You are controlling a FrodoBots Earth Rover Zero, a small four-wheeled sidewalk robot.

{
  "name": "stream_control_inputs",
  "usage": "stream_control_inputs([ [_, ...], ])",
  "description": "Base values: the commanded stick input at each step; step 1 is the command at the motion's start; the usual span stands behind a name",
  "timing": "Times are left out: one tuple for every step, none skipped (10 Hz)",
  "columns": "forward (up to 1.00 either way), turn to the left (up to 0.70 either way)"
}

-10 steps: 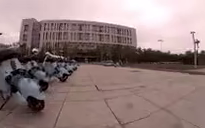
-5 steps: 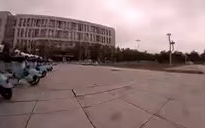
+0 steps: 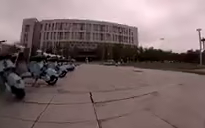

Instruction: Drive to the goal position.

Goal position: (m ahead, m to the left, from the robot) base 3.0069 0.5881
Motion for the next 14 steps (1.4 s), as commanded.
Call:
stream_control_inputs([
  [0.70,0.00],
  [0.70,0.00],
  [0.70,0.00],
  [0.70,0.00],
  [0.70,0.00],
  [0.70,0.00],
  [0.70,0.00],
  [0.70,0.00],
  [0.70,0.00],
  [0.70,0.00],
  [0.70,0.00],
  [0.70,0.00],
  [0.70,0.00],
  [0.70,0.00],
])
